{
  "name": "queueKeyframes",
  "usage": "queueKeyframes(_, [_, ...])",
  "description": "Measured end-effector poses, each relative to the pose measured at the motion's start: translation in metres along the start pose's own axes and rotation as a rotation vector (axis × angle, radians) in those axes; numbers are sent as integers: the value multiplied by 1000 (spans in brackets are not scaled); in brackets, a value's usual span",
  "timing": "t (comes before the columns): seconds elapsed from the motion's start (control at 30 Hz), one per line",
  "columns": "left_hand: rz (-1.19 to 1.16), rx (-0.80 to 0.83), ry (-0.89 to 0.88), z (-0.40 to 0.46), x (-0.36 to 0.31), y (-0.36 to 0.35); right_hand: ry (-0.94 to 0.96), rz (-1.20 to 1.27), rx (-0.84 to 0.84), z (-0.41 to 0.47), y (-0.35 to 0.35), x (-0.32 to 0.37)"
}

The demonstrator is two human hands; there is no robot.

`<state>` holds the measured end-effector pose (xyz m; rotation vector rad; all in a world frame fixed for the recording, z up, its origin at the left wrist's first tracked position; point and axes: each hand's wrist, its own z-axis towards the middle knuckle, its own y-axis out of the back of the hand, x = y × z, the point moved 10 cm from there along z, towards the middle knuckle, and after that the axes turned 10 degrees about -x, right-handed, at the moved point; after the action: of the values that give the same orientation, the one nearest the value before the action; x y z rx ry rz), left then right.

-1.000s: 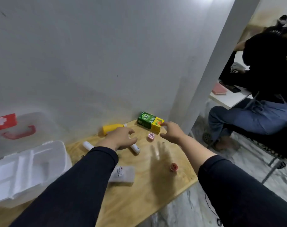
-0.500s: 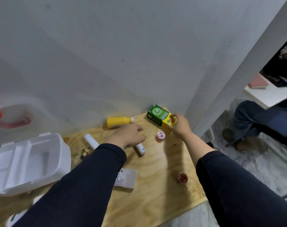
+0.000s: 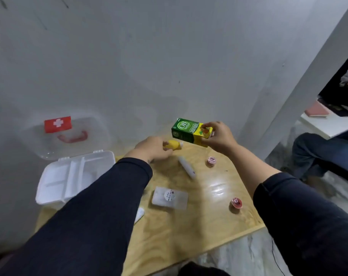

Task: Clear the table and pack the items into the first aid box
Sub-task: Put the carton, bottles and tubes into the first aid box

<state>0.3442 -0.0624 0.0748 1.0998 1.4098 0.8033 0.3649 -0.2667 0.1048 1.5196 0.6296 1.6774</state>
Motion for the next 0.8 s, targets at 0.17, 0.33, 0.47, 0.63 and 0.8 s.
queueKeyframes(0.17, [-54, -89, 101, -61, 72, 50, 153, 40, 80, -43, -29, 104])
queueKeyframes(0.33, [-43, -95, 158, -98, 131, 55, 237, 39, 140, -75, -56, 164])
queueKeyframes(0.47, [-17, -65, 217, -127, 180, 52, 342, -39, 217, -98, -82, 202])
queueKeyframes(0.63, [38, -54, 280, -153, 248, 43, 448, -169, 237, -120, -127, 241])
queueKeyframes(0.8, [44, -49, 269, -157, 279, 32, 485, -299, 232, -124, -171, 253])
